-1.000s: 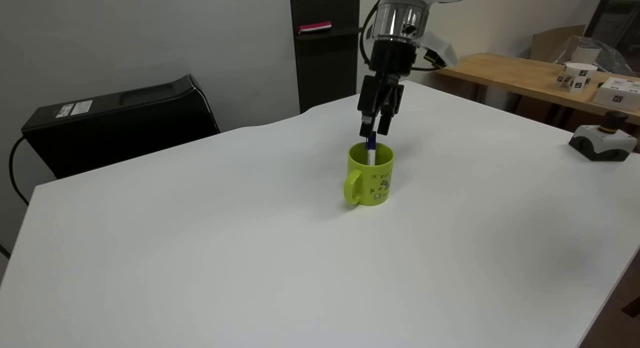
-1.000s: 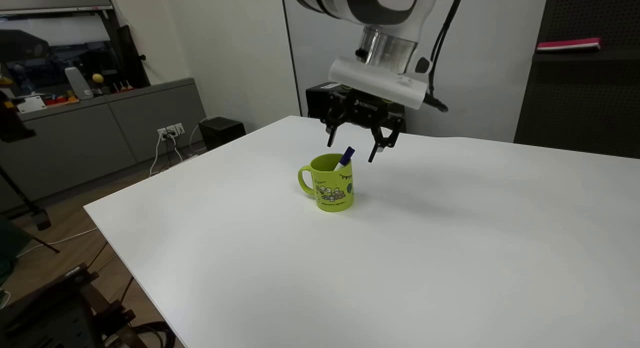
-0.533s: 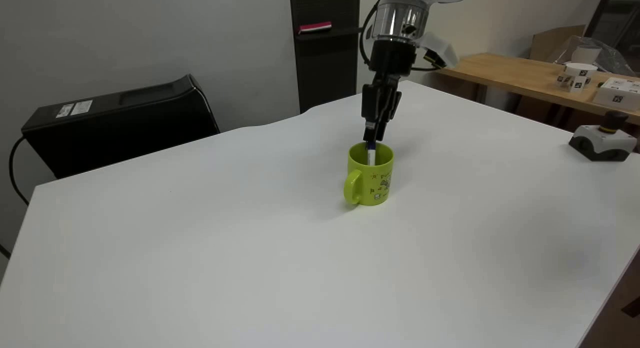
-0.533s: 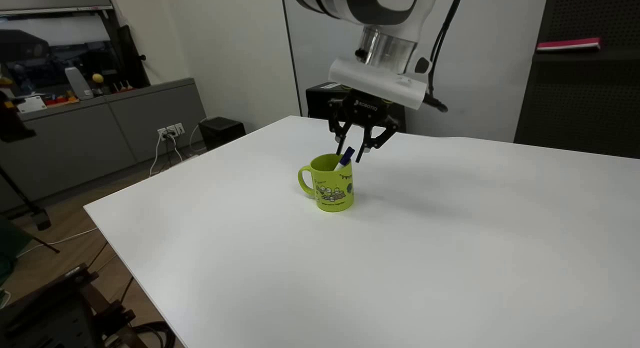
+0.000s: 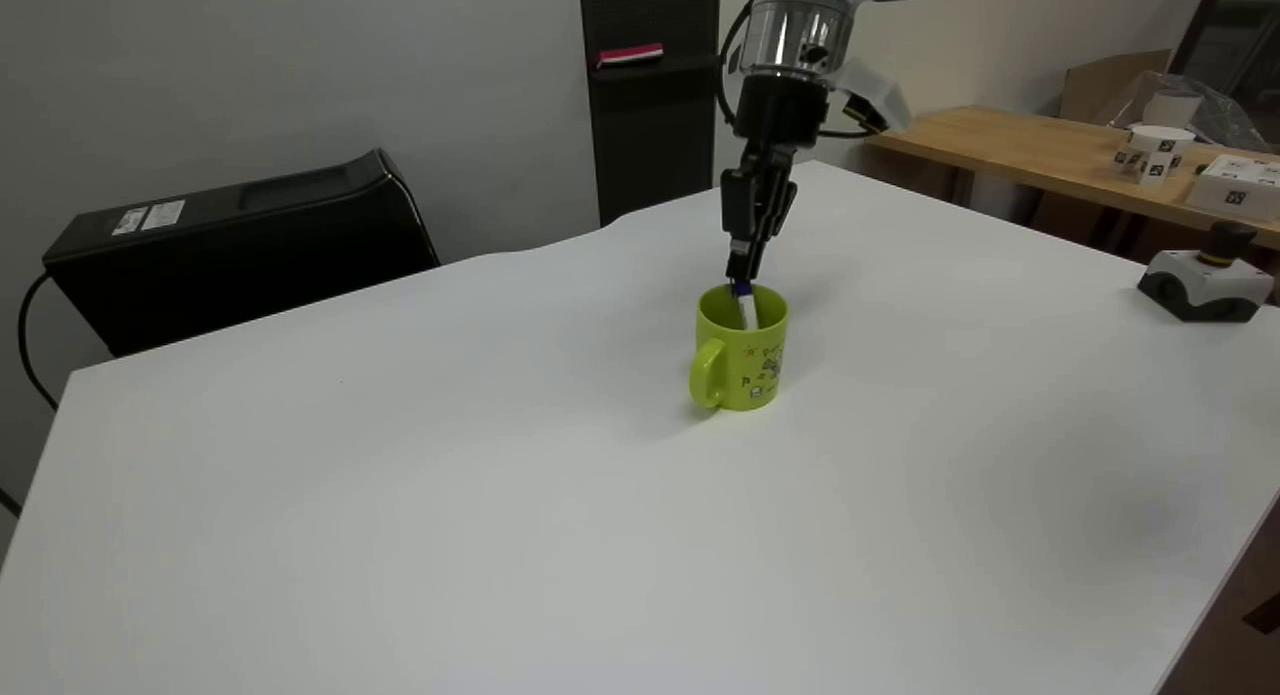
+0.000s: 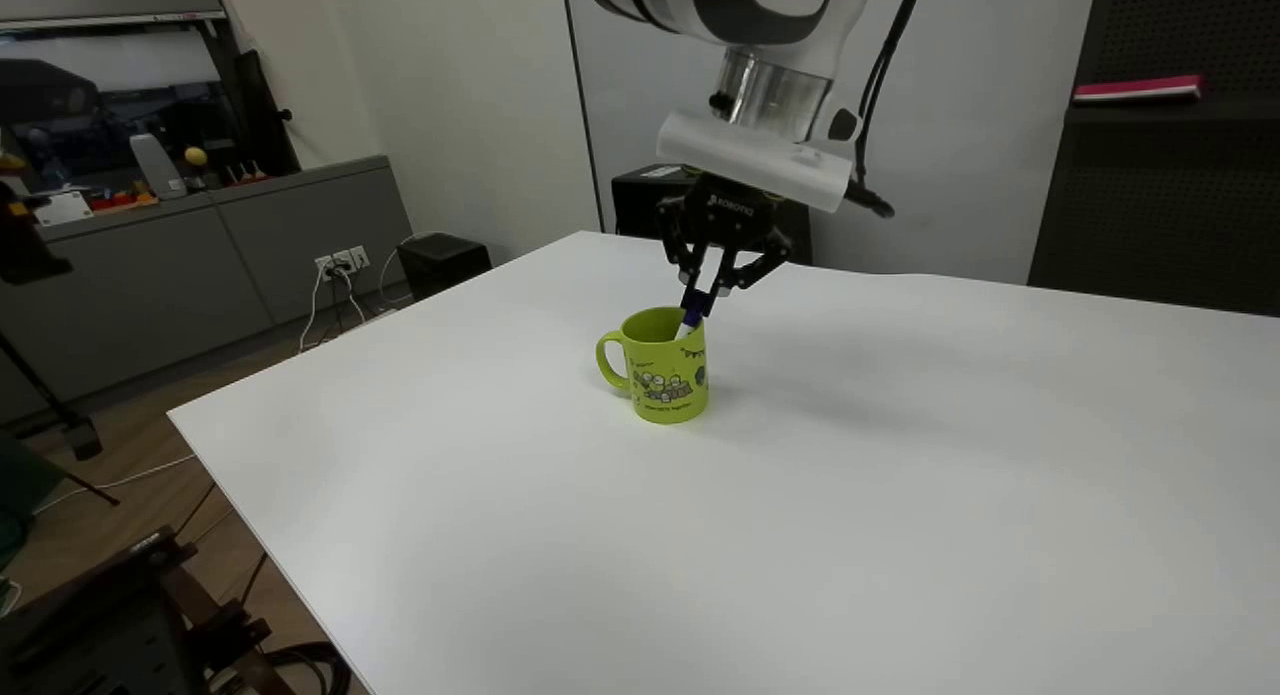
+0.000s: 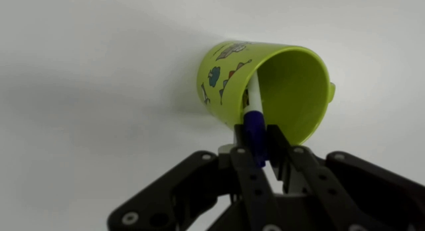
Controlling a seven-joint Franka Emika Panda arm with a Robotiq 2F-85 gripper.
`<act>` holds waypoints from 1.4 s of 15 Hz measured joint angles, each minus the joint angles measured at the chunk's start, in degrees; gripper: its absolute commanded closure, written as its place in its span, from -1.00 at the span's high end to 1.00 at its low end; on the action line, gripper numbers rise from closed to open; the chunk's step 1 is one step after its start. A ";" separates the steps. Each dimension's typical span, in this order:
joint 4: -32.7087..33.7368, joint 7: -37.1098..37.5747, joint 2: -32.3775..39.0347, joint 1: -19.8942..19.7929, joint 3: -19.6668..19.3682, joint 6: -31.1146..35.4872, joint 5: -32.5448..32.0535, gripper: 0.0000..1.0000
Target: Put the marker on the table
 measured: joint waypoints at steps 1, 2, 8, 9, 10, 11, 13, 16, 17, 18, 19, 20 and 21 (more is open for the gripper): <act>0.02 0.21 0.00 0.01 -0.01 -0.03 -0.05 -0.91; 0.15 0.81 0.00 0.11 -0.12 -0.29 -0.27 -0.91; 4.79 9.80 -0.01 1.50 -1.92 -5.75 -4.41 -0.91; 5.96 11.15 -0.02 1.67 -2.17 -6.85 -4.99 -0.91; 7.09 12.31 -0.04 1.85 -2.44 -7.86 -5.55 -0.91; 8.23 13.38 -0.05 1.98 -2.61 -8.79 -6.05 -0.91; 10.37 15.10 -0.08 2.23 -2.93 -10.38 -6.78 -0.91; 13.49 16.80 -0.13 2.50 -3.31 -12.50 -7.33 -0.91; 14.51 17.28 -0.15 2.54 -3.37 -13.20 -7.51 -0.91; 15.54 17.61 -0.17 2.58 -3.45 -13.79 -7.75 -0.91; 16.55 17.95 -0.19 2.62 -3.56 -14.41 -7.92 -0.91; 17.53 18.36 -0.20 2.68 -3.70 -15.05 -8.08 -0.91; 18.47 18.66 -0.21 2.73 -3.84 -15.78 -8.17 -0.91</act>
